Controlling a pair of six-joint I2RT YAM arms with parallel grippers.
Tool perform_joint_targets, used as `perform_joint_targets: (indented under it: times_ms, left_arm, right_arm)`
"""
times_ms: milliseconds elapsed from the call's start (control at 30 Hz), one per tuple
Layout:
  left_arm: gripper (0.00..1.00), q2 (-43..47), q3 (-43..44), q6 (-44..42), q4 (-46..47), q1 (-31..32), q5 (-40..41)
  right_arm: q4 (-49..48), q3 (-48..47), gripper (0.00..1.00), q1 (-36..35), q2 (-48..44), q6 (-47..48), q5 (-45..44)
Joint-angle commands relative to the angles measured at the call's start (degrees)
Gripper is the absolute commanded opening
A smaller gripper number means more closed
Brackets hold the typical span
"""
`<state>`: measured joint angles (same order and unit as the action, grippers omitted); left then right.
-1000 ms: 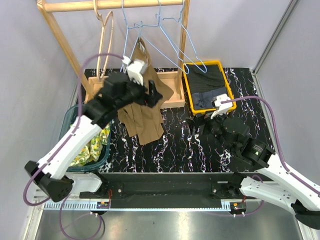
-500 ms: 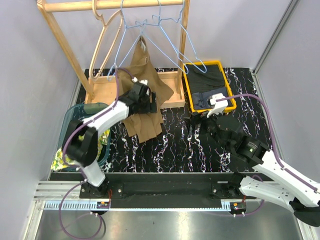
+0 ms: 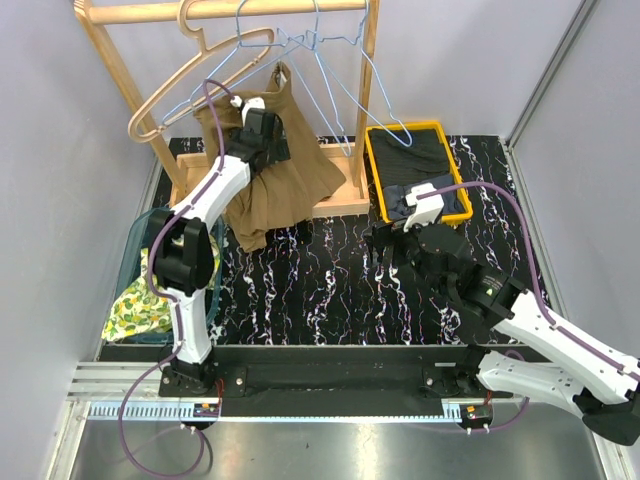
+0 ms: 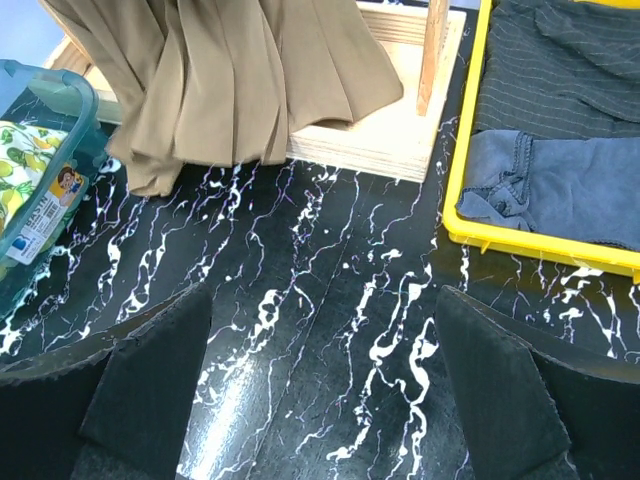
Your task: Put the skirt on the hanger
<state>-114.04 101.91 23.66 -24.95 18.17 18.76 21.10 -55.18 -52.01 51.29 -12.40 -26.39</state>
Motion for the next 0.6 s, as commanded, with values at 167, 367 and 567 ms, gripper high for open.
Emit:
perform_joint_targets:
  times_ms: [167, 367, 567]
  left_arm:
    - [0.85, -8.65, 13.31, -4.23, 2.54, -2.7, 5.67]
    - [0.92, -12.17, 16.83, -8.36, 0.34, -3.23, -2.14]
    - [0.92, -2.45, 5.86, -8.54, 1.48, -2.45, -8.04]
  right_arm:
    - [-0.63, -3.45, 1.0, -0.02, -0.4, 1.24, -2.17]
    - [-0.45, -3.53, 1.0, -0.02, -0.66, 0.72, -1.38]
    - [-0.54, -3.45, 1.0, -0.02, -0.31, -0.34, -0.59]
